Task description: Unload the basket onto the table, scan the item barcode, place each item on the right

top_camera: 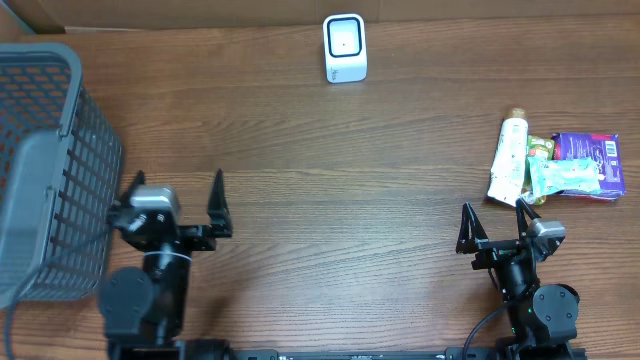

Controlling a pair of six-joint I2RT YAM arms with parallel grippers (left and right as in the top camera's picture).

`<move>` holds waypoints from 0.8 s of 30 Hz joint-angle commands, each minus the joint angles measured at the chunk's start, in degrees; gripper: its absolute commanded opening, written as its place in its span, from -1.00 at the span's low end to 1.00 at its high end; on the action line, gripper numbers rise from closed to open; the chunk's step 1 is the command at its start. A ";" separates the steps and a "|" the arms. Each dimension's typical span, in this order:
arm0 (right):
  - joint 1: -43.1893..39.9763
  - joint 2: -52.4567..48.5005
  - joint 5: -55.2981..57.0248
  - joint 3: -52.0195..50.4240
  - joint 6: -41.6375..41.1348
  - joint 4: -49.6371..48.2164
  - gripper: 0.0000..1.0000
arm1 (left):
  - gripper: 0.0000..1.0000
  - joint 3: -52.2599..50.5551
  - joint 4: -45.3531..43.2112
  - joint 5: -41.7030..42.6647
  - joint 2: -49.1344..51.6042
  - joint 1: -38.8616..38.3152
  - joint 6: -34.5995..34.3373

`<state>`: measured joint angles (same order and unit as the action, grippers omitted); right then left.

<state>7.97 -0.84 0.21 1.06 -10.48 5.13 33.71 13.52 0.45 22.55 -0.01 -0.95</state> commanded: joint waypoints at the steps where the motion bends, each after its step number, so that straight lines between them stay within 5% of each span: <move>1: 0.33 0.61 -0.28 -0.61 0.07 -0.35 1.00 | 0.99 -10.69 -6.78 2.34 -5.79 0.09 3.80; 14: 0.33 0.61 -0.28 -0.61 0.07 -0.35 1.00 | 0.99 -29.62 -10.78 1.92 -20.48 0.09 16.96; 24: 0.33 0.61 -0.28 -0.61 0.07 -0.37 1.00 | 0.99 -33.44 -9.07 0.61 -21.92 0.11 17.31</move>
<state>7.97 -0.84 0.21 1.06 -10.48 5.17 0.60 4.49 1.54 2.52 0.01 15.03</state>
